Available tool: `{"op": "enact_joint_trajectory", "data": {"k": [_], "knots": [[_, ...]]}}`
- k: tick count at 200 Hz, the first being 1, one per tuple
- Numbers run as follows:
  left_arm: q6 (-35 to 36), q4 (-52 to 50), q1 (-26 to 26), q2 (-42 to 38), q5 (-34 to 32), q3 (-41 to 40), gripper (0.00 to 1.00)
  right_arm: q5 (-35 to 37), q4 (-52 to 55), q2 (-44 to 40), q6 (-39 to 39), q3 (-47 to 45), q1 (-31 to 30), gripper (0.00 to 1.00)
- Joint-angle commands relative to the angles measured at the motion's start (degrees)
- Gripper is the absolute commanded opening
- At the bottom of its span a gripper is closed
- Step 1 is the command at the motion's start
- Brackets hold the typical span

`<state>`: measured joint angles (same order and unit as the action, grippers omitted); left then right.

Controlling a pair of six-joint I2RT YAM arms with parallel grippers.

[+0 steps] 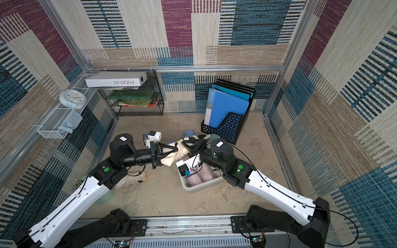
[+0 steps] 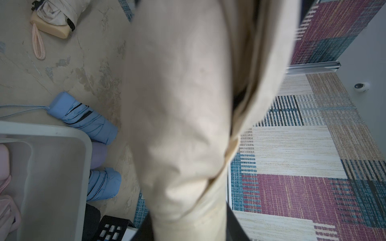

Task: Put the umbrella into the storage box
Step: Pick up the umbrella from the center of the board.

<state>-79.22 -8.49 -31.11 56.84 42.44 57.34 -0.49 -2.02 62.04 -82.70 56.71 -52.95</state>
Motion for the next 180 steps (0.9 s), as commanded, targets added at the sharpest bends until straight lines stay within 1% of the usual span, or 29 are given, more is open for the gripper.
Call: {"op": "enact_joint_trajectory", "data": {"k": [1,9,22,29,36,48,56,69,82,96,104,112,124,137,159,180], "knots": [[2.6,3.2,-0.2,-0.5,-2.9,0.9,0.26,1.2,0.4,-1.2,6.5,-0.1,-0.4,0.59],[3.4,3.6,-0.2,-0.5,-4.5,1.1,0.24,1.2,1.0,-1.9,10.2,0.2,-0.6,0.66],[4.3,4.9,-0.2,-0.2,-7.5,1.1,0.23,1.8,2.1,-3.2,17.7,0.5,-1.2,0.73],[4.8,5.9,-0.2,0.0,-8.7,0.9,0.23,2.1,2.7,-3.9,22.8,1.1,-1.4,0.76],[5.7,6.8,-0.2,0.4,-12.0,0.9,0.23,2.2,3.8,-4.5,28.2,1.9,-1.6,0.77],[7.7,9.0,-0.2,1.1,-15.5,0.6,0.21,2.8,5.4,-5.4,39.8,3.6,-2.2,0.78],[9.3,10.9,-0.2,1.6,-17.8,0.4,0.20,3.5,6.0,-5.9,49.4,4.6,-2.2,0.79],[12.6,14.9,-0.2,2.4,-21.2,-0.2,0.18,5.9,5.8,-6.4,67.5,5.9,-2.2,0.78],[16.7,18.6,-0.3,3.2,-23.5,-0.3,0.18,9.9,6.2,-6.5,86.9,6.7,-2.3,0.75],[21.1,22.1,-0.3,3.8,-25.9,-0.5,0.16,13.0,6.8,-6.3,106.2,6.8,-2.3,0.72],[22.8,24.5,-0.4,4.1,-26.8,-0.9,0.16,13.5,6.5,-6.0,115.3,6.6,-2.2,0.72],[24.1,27.1,-0.4,4.3,-27.5,-1.3,0.15,12.7,5.4,-5.8,122.0,6.0,-2.3,0.72],[25.5,30.6,-0.6,4.8,-27.5,-1.9,0.15,10.6,1.3,-5.4,128.5,4.5,-2.2,0.74],[26.4,33.8,-0.9,5.4,-26.7,-2.1,0.13,8.7,-4.3,-4.9,132.0,3.4,-2.2,0.76],[26.6,39.1,-2.0,6.8,-25.2,-2.1,0.12,6.8,-11.4,-3.1,131.8,3.5,-2.2,0.80],[26.9,41.5,-3.4,7.3,-23.9,-1.5,0.12,6.1,-17.4,-1.2,131.1,4.0,-1.8,0.82]]}}
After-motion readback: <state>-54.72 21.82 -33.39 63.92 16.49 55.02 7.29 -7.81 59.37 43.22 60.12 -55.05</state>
